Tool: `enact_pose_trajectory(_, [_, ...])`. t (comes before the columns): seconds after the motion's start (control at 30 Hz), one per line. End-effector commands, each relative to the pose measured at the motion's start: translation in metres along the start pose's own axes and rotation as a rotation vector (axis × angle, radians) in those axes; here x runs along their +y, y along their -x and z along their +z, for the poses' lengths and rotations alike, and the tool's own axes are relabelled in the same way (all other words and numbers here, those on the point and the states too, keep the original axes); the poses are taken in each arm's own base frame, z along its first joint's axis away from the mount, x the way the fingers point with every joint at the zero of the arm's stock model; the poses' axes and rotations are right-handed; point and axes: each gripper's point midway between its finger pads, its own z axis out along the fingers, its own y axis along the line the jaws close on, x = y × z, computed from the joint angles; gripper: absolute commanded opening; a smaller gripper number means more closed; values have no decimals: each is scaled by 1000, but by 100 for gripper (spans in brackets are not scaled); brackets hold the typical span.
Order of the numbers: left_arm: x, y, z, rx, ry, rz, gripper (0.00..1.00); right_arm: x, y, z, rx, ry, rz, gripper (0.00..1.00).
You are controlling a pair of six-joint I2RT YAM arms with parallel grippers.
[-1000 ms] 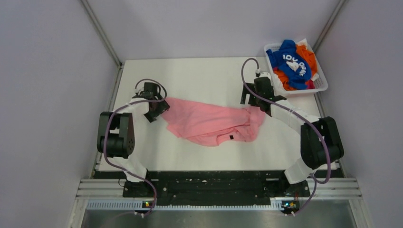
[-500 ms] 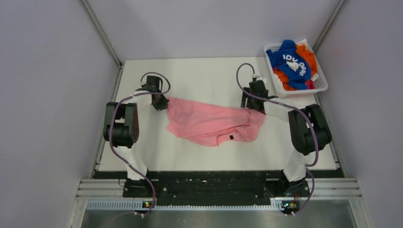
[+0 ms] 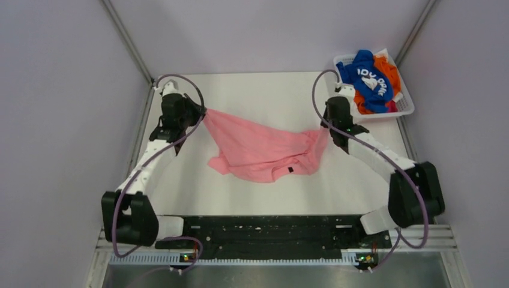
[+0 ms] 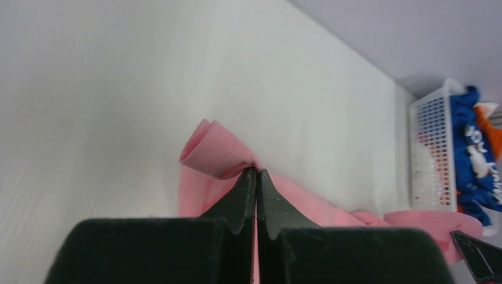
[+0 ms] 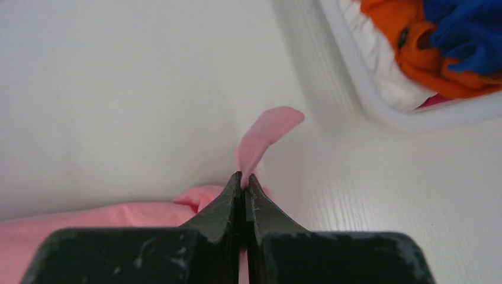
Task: Fold and stack the t-shirts
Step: Flatten out the tshirt
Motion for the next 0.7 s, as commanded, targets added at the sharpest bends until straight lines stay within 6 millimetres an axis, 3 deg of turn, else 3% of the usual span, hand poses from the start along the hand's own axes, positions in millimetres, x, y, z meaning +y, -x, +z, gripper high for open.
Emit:
enact_pose_trajectory(0.0, [-44,61,-61,-255,-156,34,0,-1,87,-75,-296,102,118,0])
enact_pose_trajectory(0.13, [-82,107,-137,-430,-285,65,0,1,131,-145,-454,251,170,0])
enact_pose_trajectory(0.3, [-107,156,-239,-657,-361,93,0,-9,185,-237,-632,370,194,0])
enact_pose_trajectory(0.43, [-114,176,-318,-816,-405,126,0,-27,212,-303,-746,410,203,0])
enact_pose_trajectory(0.53, [-106,184,-358,-899,-383,112,0,-43,226,-342,-828,411,210,0])
enact_pose_trajectory(0.67, [-96,181,-384,-951,-384,84,0,-56,237,-374,-874,408,211,0])
